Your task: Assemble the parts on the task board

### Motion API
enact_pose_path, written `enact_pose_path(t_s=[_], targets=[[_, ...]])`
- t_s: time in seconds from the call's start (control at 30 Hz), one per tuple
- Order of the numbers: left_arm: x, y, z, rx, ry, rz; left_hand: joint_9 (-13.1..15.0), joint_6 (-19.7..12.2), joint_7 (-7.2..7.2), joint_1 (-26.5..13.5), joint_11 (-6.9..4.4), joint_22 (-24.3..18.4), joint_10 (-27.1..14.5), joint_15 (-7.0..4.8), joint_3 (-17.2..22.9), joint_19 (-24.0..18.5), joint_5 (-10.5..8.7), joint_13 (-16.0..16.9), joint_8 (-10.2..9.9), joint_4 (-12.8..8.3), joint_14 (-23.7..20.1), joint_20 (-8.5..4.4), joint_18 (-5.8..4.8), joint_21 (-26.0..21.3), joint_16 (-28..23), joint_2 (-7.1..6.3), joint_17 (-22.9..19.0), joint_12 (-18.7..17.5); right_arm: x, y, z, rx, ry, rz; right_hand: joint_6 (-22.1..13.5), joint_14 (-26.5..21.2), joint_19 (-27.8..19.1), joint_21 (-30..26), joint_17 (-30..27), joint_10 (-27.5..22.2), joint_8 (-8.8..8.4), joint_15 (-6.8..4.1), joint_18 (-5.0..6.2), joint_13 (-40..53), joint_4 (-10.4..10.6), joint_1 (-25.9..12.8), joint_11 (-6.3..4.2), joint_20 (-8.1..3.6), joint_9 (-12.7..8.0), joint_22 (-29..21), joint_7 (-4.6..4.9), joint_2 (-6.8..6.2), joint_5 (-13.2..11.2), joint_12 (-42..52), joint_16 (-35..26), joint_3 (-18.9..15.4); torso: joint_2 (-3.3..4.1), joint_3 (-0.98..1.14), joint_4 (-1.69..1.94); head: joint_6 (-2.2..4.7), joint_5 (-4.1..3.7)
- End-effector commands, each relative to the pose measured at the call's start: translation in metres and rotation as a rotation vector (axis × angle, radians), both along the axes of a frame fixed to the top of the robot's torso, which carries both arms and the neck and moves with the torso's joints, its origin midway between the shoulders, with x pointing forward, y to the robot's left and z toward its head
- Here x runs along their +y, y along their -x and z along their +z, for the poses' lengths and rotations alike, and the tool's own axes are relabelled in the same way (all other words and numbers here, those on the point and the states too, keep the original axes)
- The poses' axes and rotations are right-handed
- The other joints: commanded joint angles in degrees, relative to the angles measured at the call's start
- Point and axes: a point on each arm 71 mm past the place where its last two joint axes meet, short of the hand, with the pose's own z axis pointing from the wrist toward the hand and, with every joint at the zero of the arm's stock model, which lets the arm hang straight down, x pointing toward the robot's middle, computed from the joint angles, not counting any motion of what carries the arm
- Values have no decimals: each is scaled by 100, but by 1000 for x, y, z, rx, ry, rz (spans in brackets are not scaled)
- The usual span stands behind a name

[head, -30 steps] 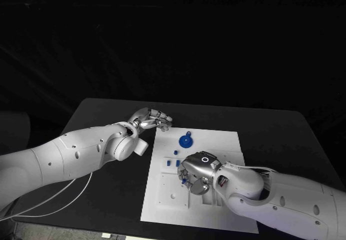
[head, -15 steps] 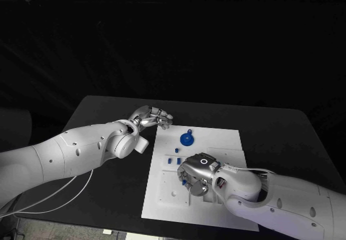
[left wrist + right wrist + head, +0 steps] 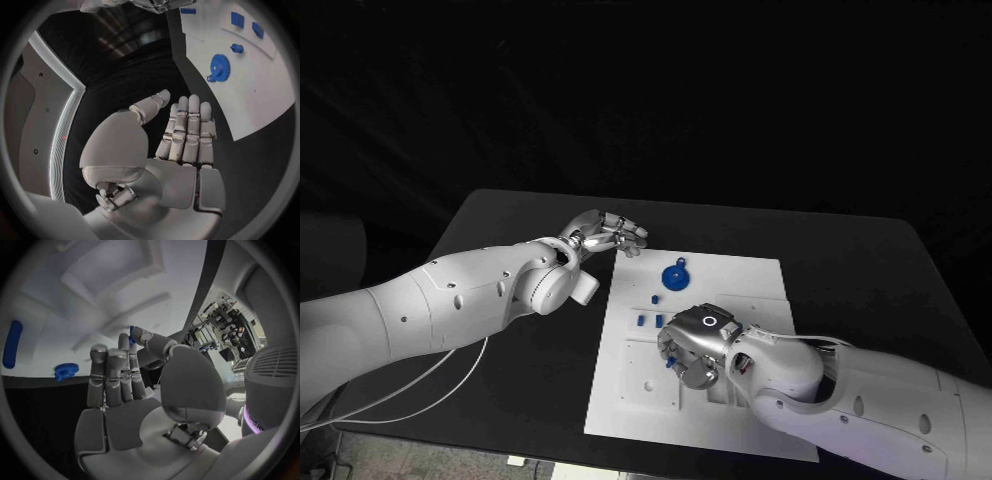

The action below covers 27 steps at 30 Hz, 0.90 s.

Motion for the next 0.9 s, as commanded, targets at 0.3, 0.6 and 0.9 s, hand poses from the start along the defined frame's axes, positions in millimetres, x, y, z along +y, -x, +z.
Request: enact_pose_path(t_s=[0.3, 0.6, 0.9], targets=[[-3, 1, 1, 0, 15, -18, -12, -60, 7, -32, -10, 12, -45, 24, -31, -7, 19, -12, 18, 12, 4, 39, 39, -26, -47, 29, 16, -16, 3, 1, -1, -17, 25, 10, 56, 2, 18, 30, -6, 64, 18, -27, 123, 11, -40, -12, -4, -42, 10, 113, 3, 66, 26, -21, 20, -1, -2, 4, -4, 19, -22], [-3, 1, 0, 3, 15, -21, -13, -62, 7, -31, -10, 14, -46, 24, -32, -8, 19, -13, 18, 12, 4, 39, 39, -29, -52, 29, 21, -16, 6, 3, -6, 4, 46, 24, 58, 3, 19, 31, -6, 65, 17, -27, 123, 13, -44, -17, -5, -42, 11, 113, 2, 65, 27, -23, 22, -2, 0, 1, -4, 13, -25], [-3, 1, 0, 3, 15, -21, -14, -63, 8, -30, -9, 15, -48, 25, -33, -10, 17, -15, 19, 11, 3, 40, 39, -32, -59, 27, 25, -16, 9, 6, -11, 21, 54, 33, 60, 4, 17, 33, -7, 65, 13, -27, 123, 17, -57, -35, -4, -41, 14, 113, 2, 60, 43, -32, 23, -8, -1, 2, 0, -3, -23]])
